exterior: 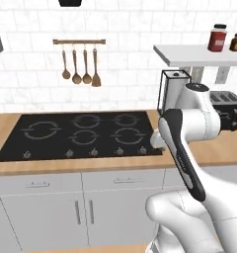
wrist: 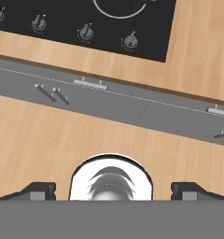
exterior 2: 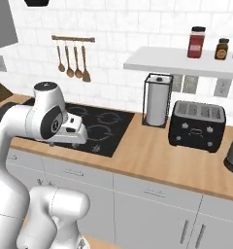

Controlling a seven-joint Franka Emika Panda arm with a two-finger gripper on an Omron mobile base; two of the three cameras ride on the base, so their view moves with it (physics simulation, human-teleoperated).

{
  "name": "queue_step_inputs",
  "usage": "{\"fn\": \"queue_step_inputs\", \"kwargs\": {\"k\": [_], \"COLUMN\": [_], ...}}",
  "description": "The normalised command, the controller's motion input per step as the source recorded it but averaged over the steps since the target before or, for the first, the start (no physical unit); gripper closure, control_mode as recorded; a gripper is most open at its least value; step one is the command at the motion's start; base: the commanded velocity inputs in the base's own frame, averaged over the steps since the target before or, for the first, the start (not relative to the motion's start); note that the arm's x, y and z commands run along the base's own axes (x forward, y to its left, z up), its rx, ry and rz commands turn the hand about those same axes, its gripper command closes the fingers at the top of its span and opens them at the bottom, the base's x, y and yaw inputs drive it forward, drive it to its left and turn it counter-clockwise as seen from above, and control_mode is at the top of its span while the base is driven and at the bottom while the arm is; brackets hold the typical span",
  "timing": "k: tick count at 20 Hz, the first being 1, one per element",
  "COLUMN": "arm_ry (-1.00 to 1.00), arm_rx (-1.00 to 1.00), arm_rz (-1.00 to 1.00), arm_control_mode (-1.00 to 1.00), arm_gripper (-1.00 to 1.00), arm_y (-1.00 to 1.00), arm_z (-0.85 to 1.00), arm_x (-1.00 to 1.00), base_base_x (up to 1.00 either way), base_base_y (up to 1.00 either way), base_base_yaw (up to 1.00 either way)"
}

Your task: Navigate to the range hood.

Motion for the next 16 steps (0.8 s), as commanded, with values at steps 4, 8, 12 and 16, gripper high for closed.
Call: {"fn": "queue_step_inputs", "kwargs": {"k": [4, 8, 12, 16], "arm_ry": [0.0, 0.0, 0.0, 0.0], "arm_rx": [0.0, 0.0, 0.0, 0.0], "arm_rz": [0.0, 0.0, 0.0, 0.0], "arm_control_mode": [1.0, 1.0, 1.0, 1.0], "arm_gripper": [-1.0, -1.0, -1.0, -1.0], "arm_y": [0.0, 0.0, 0.0, 0.0], "arm_z": [0.0, 0.0, 0.0, 0.0], "arm_x": [0.0, 0.0, 0.0, 0.0], "base_base_x": [0.36, 0.45, 0.46, 0.53], "base_base_y": [0.8, 0.44, 0.1, 0.24], "base_base_yaw": [0.0, -0.02, -0.08, -0.09]}}
